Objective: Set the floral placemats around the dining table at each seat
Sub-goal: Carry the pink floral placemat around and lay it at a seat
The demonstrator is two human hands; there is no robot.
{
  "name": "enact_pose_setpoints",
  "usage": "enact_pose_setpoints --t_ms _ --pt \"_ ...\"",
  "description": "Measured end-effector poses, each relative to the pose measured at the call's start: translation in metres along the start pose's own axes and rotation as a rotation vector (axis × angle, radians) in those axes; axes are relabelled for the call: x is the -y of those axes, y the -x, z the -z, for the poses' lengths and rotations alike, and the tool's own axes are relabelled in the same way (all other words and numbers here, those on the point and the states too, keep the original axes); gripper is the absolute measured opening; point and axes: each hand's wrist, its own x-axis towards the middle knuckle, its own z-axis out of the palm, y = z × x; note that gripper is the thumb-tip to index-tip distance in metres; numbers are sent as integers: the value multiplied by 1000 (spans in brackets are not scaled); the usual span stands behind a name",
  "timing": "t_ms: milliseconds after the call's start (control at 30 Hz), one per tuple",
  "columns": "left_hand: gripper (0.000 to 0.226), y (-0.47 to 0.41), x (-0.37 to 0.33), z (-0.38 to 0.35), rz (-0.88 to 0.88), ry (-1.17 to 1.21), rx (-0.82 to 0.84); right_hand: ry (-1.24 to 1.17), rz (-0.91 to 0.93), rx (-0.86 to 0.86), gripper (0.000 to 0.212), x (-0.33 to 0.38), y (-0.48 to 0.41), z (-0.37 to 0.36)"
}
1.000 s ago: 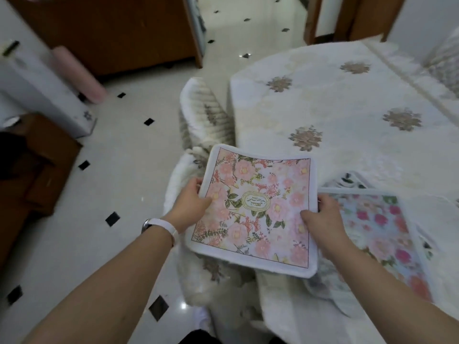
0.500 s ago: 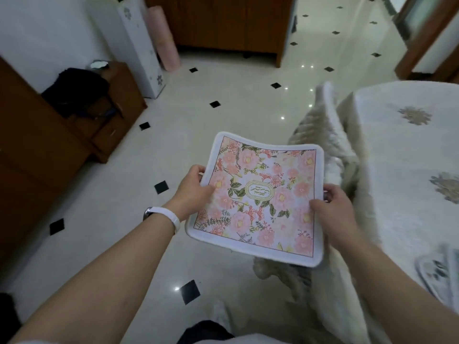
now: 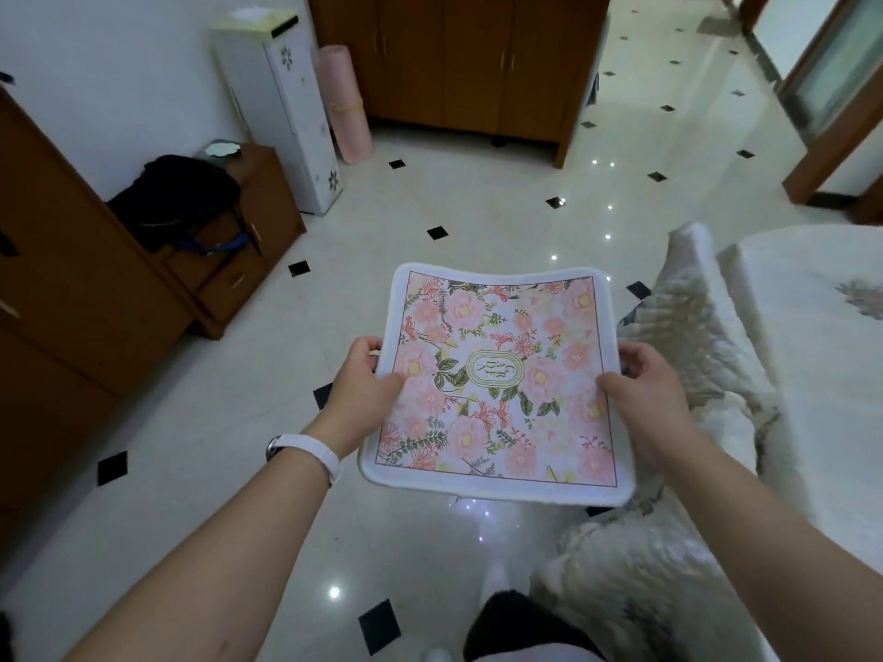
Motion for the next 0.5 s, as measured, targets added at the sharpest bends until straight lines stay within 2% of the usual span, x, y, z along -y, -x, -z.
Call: enact_pose_setpoints --t_ms 267,400,500 --pt "28 -122 -12 -24 106 35 2 -79 -77 42 33 3 -126 -36" --pt "29 -194 -47 -56 138 -6 44 -119 -192 37 31 18 -207 -38" --pt "28 -240 -80 -67 109 -38 53 -114 -208 69 31 33 -258 -41"
